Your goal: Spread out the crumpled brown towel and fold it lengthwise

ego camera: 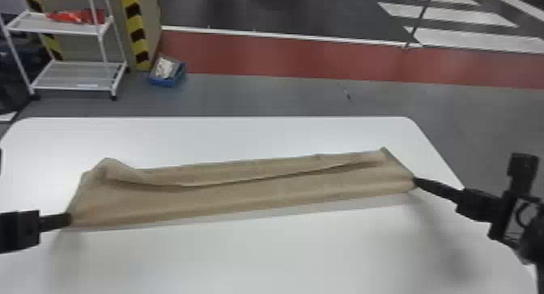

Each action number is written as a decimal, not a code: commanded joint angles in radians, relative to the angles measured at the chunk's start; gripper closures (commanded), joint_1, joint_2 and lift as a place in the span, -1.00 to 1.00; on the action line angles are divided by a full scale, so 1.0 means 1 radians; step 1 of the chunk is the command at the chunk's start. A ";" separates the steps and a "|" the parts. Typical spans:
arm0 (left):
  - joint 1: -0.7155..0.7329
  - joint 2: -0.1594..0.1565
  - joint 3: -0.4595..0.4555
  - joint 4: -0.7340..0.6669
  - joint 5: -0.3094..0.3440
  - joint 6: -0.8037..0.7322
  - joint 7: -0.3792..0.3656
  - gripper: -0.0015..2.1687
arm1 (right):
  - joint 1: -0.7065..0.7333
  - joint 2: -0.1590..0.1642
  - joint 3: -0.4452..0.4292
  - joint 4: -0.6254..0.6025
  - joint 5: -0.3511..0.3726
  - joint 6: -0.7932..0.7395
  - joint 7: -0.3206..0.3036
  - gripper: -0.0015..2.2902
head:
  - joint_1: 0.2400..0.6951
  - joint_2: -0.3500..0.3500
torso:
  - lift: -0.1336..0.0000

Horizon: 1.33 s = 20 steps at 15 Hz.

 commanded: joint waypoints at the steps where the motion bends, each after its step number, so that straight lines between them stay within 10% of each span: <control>1: -0.002 0.000 0.001 0.004 -0.005 -0.005 0.000 0.32 | 0.023 0.003 -0.002 -0.023 -0.010 0.019 0.001 0.62 | 1.00 -0.46 | -0.85; 4: 0.002 -0.005 0.001 0.008 -0.003 -0.042 0.002 0.30 | 0.041 0.022 -0.015 -0.066 -0.011 0.046 0.001 0.30 | 1.00 -0.45 | -0.85; 7: 0.051 -0.012 0.004 0.001 -0.003 -0.220 0.000 -0.99 | 0.084 0.030 -0.018 -0.129 -0.033 0.050 0.003 -0.92 | 1.00 -0.44 | -0.85; 13: 0.137 -0.020 0.036 -0.099 0.017 -0.343 0.008 -0.97 | 0.047 0.049 -0.054 -0.259 -0.036 0.111 -0.022 -0.97 | 1.00 -0.44 | -0.85; 16: 0.166 -0.040 0.022 -0.145 0.055 -0.349 -0.005 -0.97 | 0.041 0.079 0.064 -0.317 -0.037 0.181 -0.022 -0.56 | 1.00 -0.42 | -0.85; 19: 0.167 -0.051 -0.038 -0.102 0.076 -0.447 -0.015 -0.79 | 0.043 0.183 0.199 -0.388 0.029 0.234 -0.033 0.81 | 1.00 -0.27 | -0.85; 20: 0.167 -0.051 -0.053 -0.094 0.076 -0.472 -0.015 -0.78 | 0.046 0.209 0.232 -0.402 0.045 0.237 -0.033 0.81 | 1.00 -0.21 | -0.85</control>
